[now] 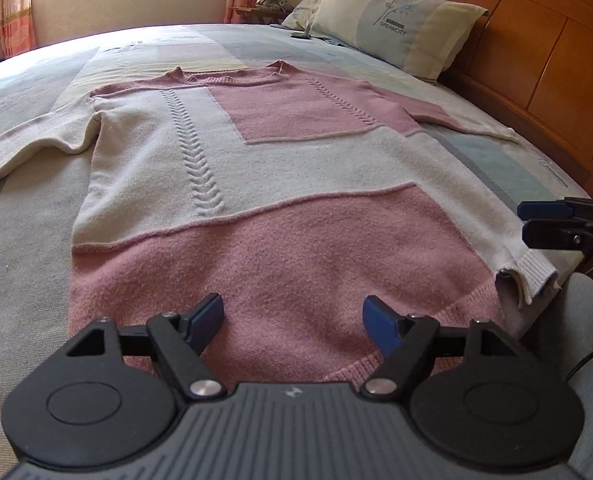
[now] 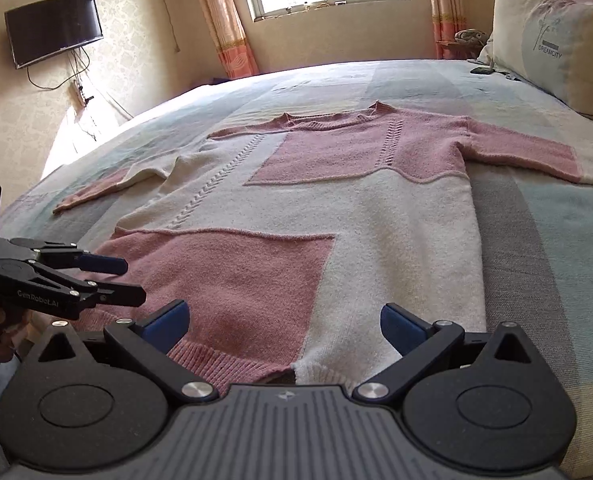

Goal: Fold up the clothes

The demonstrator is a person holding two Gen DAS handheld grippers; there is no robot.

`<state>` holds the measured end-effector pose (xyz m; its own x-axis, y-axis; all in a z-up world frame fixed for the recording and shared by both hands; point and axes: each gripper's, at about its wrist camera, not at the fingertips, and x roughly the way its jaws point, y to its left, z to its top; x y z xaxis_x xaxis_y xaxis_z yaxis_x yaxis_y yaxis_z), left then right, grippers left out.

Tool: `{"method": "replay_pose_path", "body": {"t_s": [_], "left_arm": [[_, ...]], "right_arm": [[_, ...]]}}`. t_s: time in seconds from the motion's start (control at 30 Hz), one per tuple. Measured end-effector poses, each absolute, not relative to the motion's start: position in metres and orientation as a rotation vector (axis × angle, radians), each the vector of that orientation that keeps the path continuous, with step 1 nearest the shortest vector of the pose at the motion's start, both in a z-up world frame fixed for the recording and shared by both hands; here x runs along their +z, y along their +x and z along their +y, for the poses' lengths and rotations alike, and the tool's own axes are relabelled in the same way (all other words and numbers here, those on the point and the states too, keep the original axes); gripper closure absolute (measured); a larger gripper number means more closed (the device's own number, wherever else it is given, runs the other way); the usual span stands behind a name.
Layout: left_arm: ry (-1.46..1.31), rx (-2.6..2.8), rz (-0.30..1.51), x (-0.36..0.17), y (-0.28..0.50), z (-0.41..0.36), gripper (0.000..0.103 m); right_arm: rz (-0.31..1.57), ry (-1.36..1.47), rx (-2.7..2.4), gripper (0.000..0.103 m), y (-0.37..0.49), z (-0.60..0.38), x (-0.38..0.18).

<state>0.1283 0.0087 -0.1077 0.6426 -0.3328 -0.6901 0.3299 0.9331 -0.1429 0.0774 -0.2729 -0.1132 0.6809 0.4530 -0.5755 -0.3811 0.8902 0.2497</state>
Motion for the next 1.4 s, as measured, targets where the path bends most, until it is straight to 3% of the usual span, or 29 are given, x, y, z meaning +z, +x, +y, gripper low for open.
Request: {"method": "replay_pose_path", "body": {"t_s": [0.17,0.6,0.73,0.83,0.93,1.13,1.23,1.4], "left_arm": [[-0.014,-0.397,0.776,-0.110,0.129,0.009,0.018],[-0.072,-0.394,0.774,-0.100,0.140,0.015,0.018],[-0.090,-0.384,0.773,-0.098,0.152,0.021,0.018],[-0.083,-0.368,0.790,-0.101,0.160,0.020,0.018],[-0.021,-0.338,0.819,-0.105,0.154,0.022,0.018],[0.057,-0.355,0.850,-0.100,0.145,0.044,0.018],[0.047,-0.381,0.830,-0.087,0.158,0.041,0.018],[0.025,-0.451,0.796,-0.077,0.213,0.013,0.018]], "right_arm": [[0.680,0.210,0.355,0.000,0.109,-0.320,-0.105],[0.794,0.455,0.360,0.000,0.217,-0.360,-0.136],[0.751,0.453,0.458,0.000,0.228,-0.346,-0.109],[0.854,0.502,0.503,0.000,0.248,-0.327,-0.117],[0.947,0.423,0.412,0.001,0.260,-0.315,-0.137],[0.921,0.271,0.357,0.008,0.250,-0.334,-0.130],[0.909,0.293,0.362,0.001,0.247,-0.334,-0.117],[0.874,0.318,0.479,0.000,0.273,-0.299,-0.108]]}}
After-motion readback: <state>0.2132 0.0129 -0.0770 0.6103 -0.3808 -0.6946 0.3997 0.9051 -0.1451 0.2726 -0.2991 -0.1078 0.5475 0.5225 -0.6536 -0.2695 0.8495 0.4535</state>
